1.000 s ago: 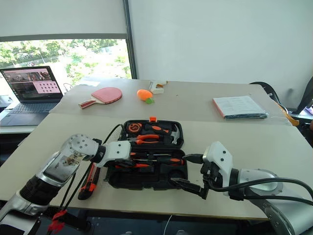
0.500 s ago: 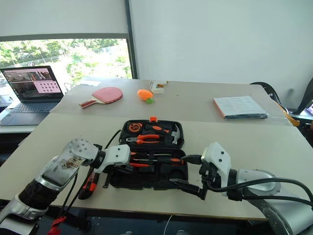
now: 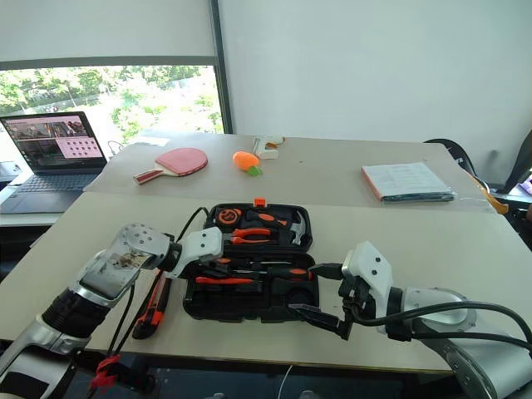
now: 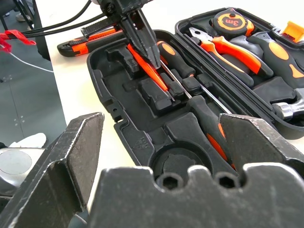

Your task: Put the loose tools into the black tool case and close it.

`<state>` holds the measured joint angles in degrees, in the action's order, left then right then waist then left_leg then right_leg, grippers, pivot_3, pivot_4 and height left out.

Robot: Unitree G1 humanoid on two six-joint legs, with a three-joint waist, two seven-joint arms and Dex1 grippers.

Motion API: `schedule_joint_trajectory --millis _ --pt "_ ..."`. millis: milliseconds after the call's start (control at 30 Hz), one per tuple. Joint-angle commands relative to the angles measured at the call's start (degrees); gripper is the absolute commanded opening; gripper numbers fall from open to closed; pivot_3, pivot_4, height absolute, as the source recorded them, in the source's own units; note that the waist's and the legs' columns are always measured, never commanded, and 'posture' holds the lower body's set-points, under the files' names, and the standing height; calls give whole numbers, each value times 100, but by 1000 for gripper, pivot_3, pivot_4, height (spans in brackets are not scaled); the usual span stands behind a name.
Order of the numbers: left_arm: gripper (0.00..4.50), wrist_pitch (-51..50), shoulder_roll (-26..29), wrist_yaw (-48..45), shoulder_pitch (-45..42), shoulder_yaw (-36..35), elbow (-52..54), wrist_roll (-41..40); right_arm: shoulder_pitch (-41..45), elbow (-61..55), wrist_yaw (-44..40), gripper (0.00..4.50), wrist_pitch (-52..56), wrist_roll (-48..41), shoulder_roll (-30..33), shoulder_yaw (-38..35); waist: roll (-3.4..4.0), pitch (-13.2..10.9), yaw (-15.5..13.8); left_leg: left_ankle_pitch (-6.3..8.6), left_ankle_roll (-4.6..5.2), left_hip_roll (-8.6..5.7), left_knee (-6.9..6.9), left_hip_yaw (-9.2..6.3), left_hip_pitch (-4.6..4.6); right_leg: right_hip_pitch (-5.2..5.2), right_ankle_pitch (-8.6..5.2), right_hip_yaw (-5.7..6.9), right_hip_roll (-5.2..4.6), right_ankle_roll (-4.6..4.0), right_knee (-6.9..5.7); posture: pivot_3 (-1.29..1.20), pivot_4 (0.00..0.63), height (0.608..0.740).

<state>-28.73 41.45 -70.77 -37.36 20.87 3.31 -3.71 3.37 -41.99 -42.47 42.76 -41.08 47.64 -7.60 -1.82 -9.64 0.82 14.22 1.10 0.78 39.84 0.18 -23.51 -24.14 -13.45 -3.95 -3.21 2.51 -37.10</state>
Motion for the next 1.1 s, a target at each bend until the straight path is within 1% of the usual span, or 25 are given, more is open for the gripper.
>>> schedule_joint_trajectory --millis 33,367,533,633,800,867,1000,1100 --pt "58 253 169 -22 195 123 225 195 4 -154 -28 4500 -119 -31 48 -138 0 0 5 0 0 0 0 0 0 0 0 0 0 0 0 0 150 740" --pt "58 671 344 80 636 226 502 489 27 -95 -95 4500 -159 13 45 -93 3 2 2 0 0 1 -6 1 10 6 -1 -4 0 -1 1 0 150 740" --pt "58 971 365 221 700 245 322 708 42 -93 -110 4500 -149 26 18 -73 2 3 6 0 -1 3 -2 4 19 13 0 -3 1 -1 0 0 150 740" --pt "58 789 287 207 656 116 312 553 27 -104 -120 4500 -155 39 19 -63 2 3 16 0 -1 5 -3 5 22 13 -1 -6 4 -1 0 0 150 740" --pt "58 270 288 -228 459 -275 491 -185 12 -103 -137 4500 -160 50 28 -74 2 3 18 0 -1 5 -2 4 16 8 -1 -6 4 -1 -1 0 150 740" --pt "58 75 251 -245 328 -393 424 -338 10 -101 -143 4500 -160 52 31 -77 2 3 10 0 -1 4 -2 3 14 6 -1 -6 3 -1 -1 0 150 740" --pt "58 110 85 -26 40 -376 -10 -236 53 -76 -148 4500 -156 67 29 -48 2 2 -19 0 0 0 -1 3 5 4 -1 -2 2 0 1 0 150 740" --pt "58 309 37 26 11 -251 -177 -117 98 -62 -139 4500 -143 66 22 -22 2 2 -11 0 0 -3 -1 3 6 6 -1 -3 -2 2 3 0 150 740"
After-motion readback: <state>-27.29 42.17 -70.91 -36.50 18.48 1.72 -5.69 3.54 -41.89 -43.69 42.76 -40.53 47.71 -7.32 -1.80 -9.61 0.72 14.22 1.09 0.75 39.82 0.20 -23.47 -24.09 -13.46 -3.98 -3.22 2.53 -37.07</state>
